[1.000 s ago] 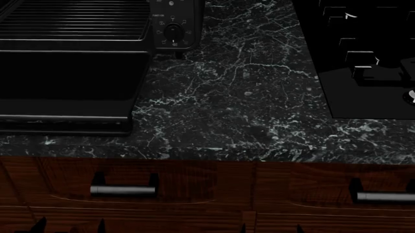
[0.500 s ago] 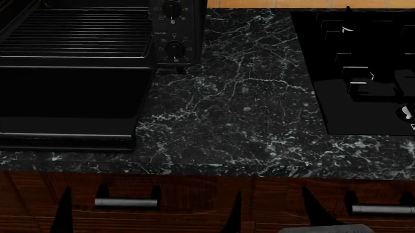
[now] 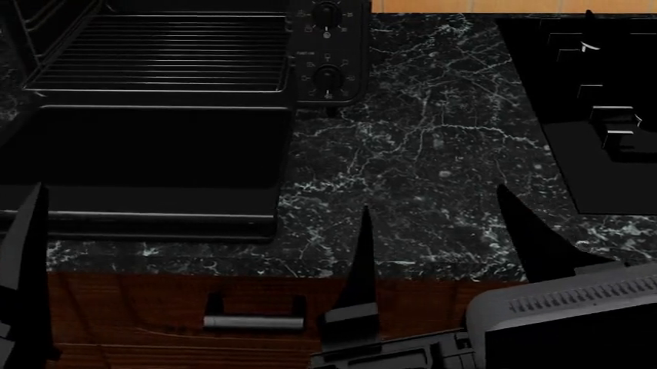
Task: Fully slide the toaster oven bottom rack0 out.
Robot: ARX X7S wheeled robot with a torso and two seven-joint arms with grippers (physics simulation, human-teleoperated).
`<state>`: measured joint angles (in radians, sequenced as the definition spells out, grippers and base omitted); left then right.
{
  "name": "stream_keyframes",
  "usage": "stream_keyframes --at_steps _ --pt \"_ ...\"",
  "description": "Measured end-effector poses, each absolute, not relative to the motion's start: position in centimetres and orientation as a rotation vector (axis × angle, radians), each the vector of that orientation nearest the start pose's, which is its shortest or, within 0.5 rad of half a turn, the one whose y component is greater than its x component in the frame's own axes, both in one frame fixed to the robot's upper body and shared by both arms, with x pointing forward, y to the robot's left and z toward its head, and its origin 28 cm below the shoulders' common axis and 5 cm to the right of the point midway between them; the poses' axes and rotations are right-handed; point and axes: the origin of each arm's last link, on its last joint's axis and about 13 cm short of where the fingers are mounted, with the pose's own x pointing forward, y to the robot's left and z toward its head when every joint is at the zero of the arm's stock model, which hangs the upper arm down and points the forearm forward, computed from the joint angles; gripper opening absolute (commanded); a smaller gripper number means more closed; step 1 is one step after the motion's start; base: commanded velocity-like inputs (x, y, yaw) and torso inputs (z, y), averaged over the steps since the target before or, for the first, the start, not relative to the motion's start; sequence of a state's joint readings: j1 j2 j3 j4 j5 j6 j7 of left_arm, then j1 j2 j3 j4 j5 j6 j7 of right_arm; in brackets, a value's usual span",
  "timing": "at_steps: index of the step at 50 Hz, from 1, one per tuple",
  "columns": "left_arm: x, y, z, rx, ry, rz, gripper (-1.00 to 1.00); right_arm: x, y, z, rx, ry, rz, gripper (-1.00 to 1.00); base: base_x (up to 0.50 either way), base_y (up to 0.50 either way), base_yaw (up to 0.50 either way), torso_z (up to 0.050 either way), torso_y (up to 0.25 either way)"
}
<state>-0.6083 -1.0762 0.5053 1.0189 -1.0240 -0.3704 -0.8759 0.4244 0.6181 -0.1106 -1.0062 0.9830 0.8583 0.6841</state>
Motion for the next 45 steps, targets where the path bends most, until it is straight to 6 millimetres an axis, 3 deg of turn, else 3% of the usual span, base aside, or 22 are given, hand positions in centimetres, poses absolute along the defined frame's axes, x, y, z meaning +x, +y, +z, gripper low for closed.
stream_keyframes --at_steps 22,41,45 --pt "14.6 24.0 25.1 0.192 -0.379 -0.133 1.00 16.5 -10.4 23.9 -0.119 -0.292 0.204 1.00 0.00 0.50 0.00 0.050 0.012" --pt "14.6 24.1 25.1 0.197 -0.371 -0.119 1.00 16.3 -10.3 24.8 -0.119 -0.309 0.209 1.00 0.00 0.50 0.00 0.050 0.012" --pt "14.6 24.1 25.2 0.199 -0.369 -0.117 1.00 16.5 -10.2 25.1 -0.114 -0.300 0.210 1.00 0.00 0.07 0.00 0.050 0.013"
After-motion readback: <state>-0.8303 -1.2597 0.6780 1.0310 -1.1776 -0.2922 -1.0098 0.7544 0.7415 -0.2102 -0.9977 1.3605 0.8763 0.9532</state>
